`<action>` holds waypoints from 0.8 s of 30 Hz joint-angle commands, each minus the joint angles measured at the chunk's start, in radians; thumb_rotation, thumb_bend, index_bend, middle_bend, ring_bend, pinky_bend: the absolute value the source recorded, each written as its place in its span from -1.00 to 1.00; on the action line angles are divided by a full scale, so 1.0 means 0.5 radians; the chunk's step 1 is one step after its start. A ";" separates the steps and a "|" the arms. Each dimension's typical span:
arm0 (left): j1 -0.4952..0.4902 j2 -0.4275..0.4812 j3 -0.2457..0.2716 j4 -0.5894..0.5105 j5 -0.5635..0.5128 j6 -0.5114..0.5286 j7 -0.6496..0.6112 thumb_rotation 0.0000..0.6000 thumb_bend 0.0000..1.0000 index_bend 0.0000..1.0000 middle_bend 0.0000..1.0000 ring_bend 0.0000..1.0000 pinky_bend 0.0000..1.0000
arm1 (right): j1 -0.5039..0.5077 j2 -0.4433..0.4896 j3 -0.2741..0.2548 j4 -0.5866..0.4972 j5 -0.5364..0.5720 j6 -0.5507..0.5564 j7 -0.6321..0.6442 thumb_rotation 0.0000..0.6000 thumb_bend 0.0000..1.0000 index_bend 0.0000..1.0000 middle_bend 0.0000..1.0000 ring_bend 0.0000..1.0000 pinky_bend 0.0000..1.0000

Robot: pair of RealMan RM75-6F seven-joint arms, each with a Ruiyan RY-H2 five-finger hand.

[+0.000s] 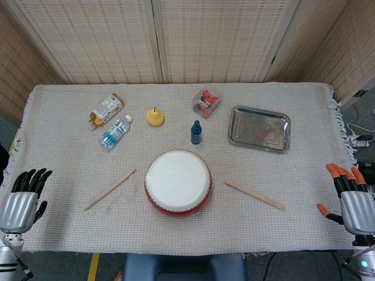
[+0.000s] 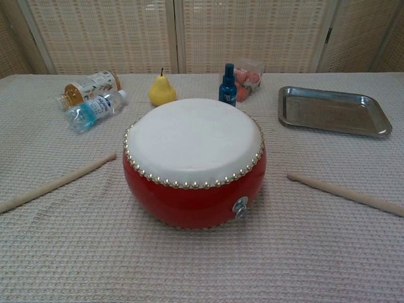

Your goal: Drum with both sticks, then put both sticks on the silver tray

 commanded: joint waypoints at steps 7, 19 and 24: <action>0.004 0.002 0.020 -0.014 -0.007 -0.012 0.001 1.00 -0.37 -0.73 -0.78 -0.79 -0.78 | 0.001 0.002 0.008 0.007 -0.011 0.018 0.014 1.00 -0.66 -0.85 -0.86 -1.00 -0.97; -0.041 -0.013 -0.018 -0.037 -0.004 -0.046 -0.234 1.00 -0.25 -0.54 -0.66 -0.61 -0.66 | -0.031 0.037 0.036 -0.003 -0.055 0.136 0.039 1.00 -0.66 -0.85 -0.86 -1.00 -0.91; -0.118 -0.027 -0.048 -0.036 -0.054 -0.182 -0.369 1.00 -0.16 -0.37 -0.58 -0.56 -0.63 | -0.015 0.038 0.044 -0.001 -0.073 0.132 0.047 1.00 -0.66 -0.85 -0.86 -1.00 -0.91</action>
